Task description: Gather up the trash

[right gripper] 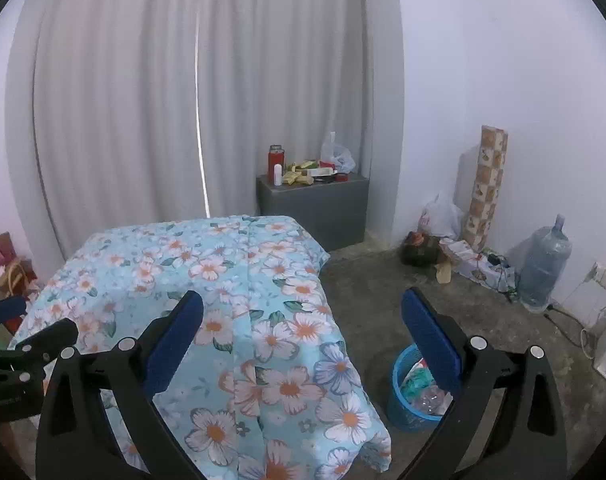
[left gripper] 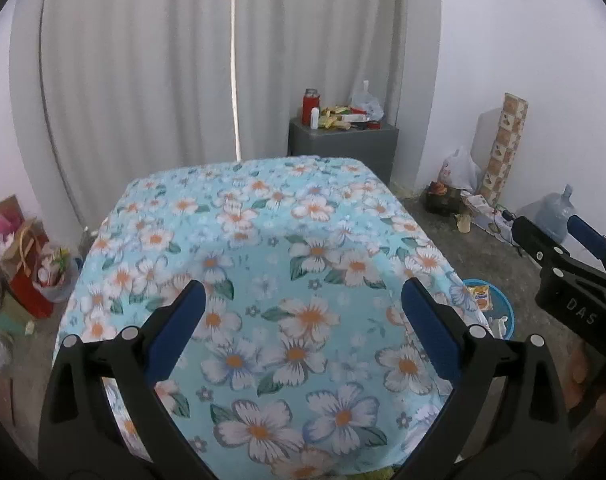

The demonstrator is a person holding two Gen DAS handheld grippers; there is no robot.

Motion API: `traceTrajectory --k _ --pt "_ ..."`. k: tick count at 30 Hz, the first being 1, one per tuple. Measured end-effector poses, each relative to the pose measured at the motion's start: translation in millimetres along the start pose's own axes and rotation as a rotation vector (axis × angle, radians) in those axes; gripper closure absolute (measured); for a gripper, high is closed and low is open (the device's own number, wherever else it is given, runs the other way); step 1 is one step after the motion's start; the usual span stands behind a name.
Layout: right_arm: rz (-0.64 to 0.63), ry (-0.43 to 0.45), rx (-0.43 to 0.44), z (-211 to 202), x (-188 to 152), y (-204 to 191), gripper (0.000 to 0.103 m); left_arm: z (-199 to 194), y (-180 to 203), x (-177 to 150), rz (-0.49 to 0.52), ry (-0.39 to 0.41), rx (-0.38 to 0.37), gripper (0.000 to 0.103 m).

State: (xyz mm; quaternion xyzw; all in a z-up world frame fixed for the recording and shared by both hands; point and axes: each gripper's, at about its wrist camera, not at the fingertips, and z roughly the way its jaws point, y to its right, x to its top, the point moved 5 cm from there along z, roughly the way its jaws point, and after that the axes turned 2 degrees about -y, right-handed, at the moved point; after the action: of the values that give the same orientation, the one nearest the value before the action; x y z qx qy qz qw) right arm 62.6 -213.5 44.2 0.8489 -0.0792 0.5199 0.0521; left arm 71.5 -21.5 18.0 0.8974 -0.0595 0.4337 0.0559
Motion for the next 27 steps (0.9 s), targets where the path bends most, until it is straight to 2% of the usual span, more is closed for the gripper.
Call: traceTrajectory --k 5,11,19,24,27 --pt "0.025 -0.004 -0.003 -4.8 -4.8 2.5 0.006 9.5 -2.3 -18.1 -0.007 -0.061 0.056 0.009" --pt "-0.02 -0.132 -0.052 3.6 -22.8 2.9 0.006 17.6 -2.8 -47.3 -0.062 -0.154 0.042 0.009" --pt "-0.016 -0.334 -0.027 10.0 -63.9 7.5 0.006 24.9 -2.1 -77.0 -0.061 -0.262 0.059 0.009" --pt "-0.095 -0.425 -0.068 12.6 -89.5 12.1 0.006 25.9 -2.7 -79.9 -0.071 -0.284 0.066 0.009" --pt "-0.083 -0.465 -0.078 13.7 -98.9 17.7 0.006 27.0 -5.1 -80.1 -0.077 -0.288 0.078 0.009"
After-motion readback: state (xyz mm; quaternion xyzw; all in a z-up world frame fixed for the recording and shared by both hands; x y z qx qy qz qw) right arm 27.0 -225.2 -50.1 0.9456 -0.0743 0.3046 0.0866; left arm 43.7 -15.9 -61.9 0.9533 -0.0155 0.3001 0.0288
